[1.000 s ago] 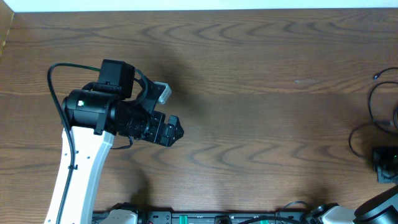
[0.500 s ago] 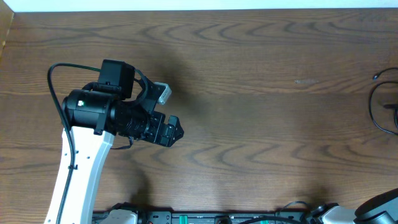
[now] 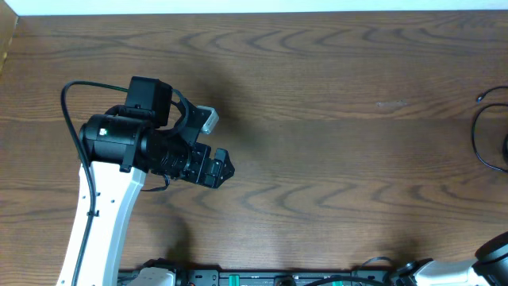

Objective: Untangle cables

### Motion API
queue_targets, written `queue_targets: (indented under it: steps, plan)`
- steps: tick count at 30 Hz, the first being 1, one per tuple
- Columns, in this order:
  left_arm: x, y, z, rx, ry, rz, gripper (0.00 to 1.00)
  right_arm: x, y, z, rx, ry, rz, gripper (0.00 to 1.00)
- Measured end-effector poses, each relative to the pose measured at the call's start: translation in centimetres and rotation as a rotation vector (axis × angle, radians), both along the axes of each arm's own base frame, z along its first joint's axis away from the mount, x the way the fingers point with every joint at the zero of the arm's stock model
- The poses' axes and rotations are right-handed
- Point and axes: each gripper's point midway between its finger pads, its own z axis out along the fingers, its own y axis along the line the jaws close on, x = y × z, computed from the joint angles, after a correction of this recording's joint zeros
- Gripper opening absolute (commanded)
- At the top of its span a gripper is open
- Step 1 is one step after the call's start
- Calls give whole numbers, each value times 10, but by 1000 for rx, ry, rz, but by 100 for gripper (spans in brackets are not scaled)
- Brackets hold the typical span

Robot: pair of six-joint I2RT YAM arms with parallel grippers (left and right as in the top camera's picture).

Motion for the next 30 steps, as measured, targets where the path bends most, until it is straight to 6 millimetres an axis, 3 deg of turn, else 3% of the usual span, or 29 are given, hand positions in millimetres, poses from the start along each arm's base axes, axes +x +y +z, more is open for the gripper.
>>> queue_targets:
  steps: [4, 10, 18, 26, 30]
  plan:
    - [0, 0, 0, 0, 0, 0, 98, 18, -5, 19, -68, -110, 85, 99]
    - [0, 0, 0, 0, 0, 0, 98, 27, 5, 30, -62, -176, 161, 99]
    - [-2, 0, 0, 1, 7, 0, 98, 45, 16, 64, -81, -309, 262, 99]
    - [-4, 1, -1, 2, 18, 0, 98, 67, 5, 124, -220, -392, 233, 99]
    - [-4, 1, -1, 2, 18, 0, 98, 77, 8, 122, -191, -388, 184, 99]
